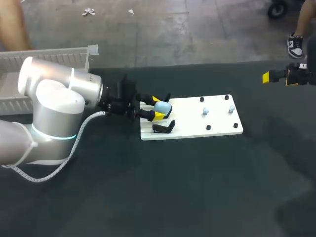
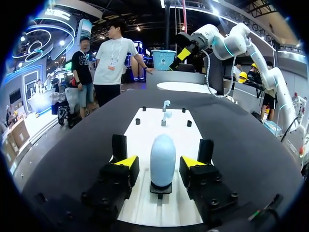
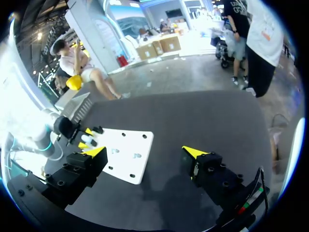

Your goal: Pick up each earbud case from the left stands, insert the matching earbuds, close the lid, and place the case in the box.

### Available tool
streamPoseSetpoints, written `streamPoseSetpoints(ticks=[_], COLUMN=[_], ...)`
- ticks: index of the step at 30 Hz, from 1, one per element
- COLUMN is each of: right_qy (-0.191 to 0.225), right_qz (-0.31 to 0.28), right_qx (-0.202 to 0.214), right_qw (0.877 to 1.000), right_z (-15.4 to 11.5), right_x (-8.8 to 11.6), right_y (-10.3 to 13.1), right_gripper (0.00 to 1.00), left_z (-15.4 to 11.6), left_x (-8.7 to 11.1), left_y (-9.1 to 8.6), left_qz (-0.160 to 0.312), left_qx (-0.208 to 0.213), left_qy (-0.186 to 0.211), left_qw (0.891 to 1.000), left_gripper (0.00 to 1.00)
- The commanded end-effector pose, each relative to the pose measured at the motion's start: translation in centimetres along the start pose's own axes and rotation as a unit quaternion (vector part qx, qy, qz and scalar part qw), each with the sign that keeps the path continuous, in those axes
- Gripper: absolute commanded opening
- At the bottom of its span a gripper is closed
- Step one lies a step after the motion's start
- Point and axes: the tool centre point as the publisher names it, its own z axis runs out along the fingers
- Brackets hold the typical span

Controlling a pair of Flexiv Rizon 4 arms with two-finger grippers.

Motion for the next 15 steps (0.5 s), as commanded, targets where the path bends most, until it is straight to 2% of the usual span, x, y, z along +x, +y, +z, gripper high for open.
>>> streamPoseSetpoints(ticks=[1, 7, 9, 15], right_qy=[0.0, 0.0, 0.0, 0.0], right_qz=[0.0, 0.0, 0.0, 0.0], right_qx=[-0.001, -0.001, -0.001, -0.001], right_qw=[1.0, 1.0, 1.0, 1.0], right_z=[0.07, 0.07, 0.07, 0.07], right_x=[-0.01, -0.01, -0.01, -0.01], right_y=[-0.06, -0.06, -0.06, -0.06], right_gripper=[1.0, 1.0, 1.0, 1.0], left_z=[0.46, 0.57, 0.56, 0.54], left_x=[0.1, 0.21, 0.19, 0.25], left_y=[0.46, 0.51, 0.51, 0.57], left_qz=[-0.002, -0.006, -0.006, -0.009], left_qx=[0.007, 0.01, 0.01, 0.013], left_qy=[0.002, -0.001, -0.002, -0.002], left_qw=[1.0, 1.0, 1.0, 1.0], left_gripper=[0.56, 0.55, 0.5, 0.48])
